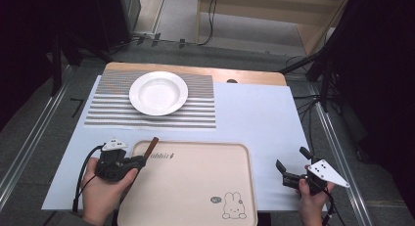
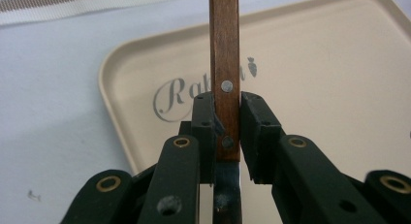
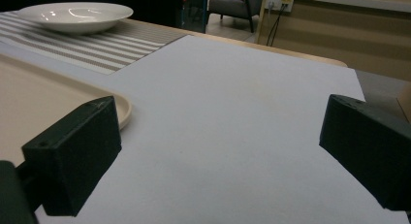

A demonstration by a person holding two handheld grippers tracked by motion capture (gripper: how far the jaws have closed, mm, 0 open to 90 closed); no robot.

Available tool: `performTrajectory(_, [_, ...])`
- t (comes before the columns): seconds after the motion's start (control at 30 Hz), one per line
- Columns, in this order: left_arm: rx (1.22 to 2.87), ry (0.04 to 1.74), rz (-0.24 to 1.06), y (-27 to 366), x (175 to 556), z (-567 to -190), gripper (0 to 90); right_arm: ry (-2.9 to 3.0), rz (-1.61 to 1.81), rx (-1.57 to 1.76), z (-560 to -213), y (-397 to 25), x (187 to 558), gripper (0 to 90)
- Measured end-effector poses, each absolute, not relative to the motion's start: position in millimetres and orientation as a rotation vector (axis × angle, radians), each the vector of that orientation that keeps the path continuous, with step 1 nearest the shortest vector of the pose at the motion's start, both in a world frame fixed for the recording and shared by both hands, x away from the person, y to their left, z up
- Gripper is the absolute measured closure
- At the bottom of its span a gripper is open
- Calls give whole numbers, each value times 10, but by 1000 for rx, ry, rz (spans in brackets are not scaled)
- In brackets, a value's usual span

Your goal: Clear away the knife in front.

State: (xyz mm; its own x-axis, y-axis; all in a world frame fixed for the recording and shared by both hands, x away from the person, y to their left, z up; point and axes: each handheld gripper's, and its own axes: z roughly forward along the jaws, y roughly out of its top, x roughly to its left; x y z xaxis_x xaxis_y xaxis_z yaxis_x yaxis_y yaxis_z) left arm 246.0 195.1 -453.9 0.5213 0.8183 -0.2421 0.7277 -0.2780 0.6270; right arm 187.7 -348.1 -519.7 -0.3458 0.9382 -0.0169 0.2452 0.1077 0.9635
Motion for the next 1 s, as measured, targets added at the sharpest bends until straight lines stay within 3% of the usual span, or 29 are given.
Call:
performTrajectory(0.9, [2055, 1242, 149, 1869, 2350, -4803, 755, 1699, 1268, 1170, -5198, -3472, 1877, 0])
performTrajectory(1.0, [2018, 1259, 160, 1887, 2379, -4731, 520, 1699, 1268, 1170, -5198, -3474, 1878, 0])
